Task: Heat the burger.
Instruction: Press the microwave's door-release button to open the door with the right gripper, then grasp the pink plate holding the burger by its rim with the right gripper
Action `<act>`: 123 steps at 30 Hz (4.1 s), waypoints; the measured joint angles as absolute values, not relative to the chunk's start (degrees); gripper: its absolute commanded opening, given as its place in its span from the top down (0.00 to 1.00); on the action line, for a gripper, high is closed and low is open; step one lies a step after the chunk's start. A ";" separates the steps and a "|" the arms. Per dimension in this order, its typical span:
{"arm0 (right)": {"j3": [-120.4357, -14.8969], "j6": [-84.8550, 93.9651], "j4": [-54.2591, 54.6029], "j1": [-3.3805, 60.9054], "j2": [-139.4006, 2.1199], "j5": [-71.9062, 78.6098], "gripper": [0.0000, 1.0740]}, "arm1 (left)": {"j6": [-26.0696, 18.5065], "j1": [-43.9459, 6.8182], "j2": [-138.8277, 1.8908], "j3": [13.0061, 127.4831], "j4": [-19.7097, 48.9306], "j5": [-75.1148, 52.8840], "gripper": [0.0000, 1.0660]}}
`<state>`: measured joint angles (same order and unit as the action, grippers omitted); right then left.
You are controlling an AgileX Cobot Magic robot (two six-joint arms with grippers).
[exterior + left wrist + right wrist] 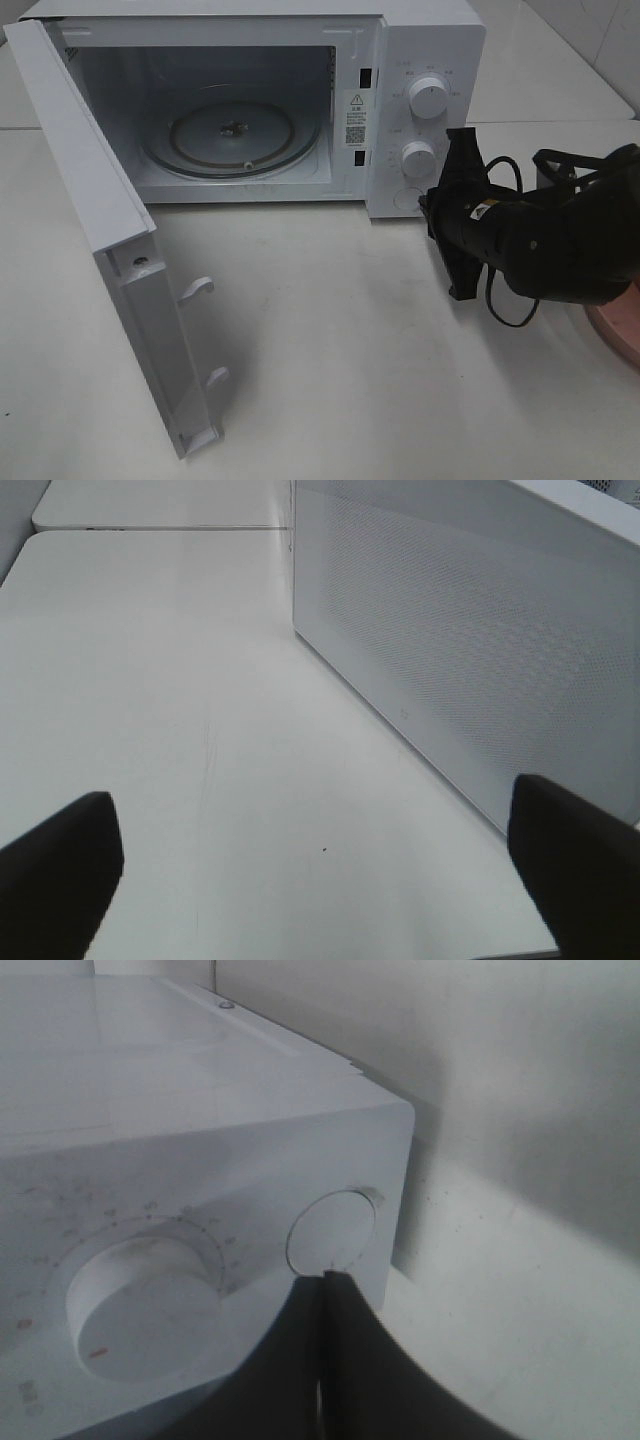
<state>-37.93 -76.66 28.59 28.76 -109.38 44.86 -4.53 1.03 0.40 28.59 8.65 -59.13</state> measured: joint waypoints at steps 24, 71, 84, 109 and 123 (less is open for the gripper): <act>-34.61 -34.89 26.18 28.76 -89.21 8.77 0.99 | -4.53 1.03 0.40 28.59 8.65 -59.13 0.05; -57.35 -1.43 -6.76 28.13 -85.77 -55.86 0.06 | -4.53 1.03 0.40 28.59 8.65 -59.13 0.05; -57.35 4.64 -7.28 18.62 -85.77 -56.44 0.09 | -4.53 1.03 0.40 28.59 8.65 -59.13 0.05; -48.70 6.70 -10.66 8.14 -89.50 -45.44 0.14 | -4.53 1.03 0.40 28.59 8.65 -59.13 0.05; -47.61 3.09 -12.61 6.42 -96.66 -38.96 0.16 | -4.53 1.03 0.40 28.59 8.65 -59.13 0.05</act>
<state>-47.61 3.09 -12.61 6.42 -96.66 -38.96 -4.53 1.03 0.40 28.59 8.65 -59.13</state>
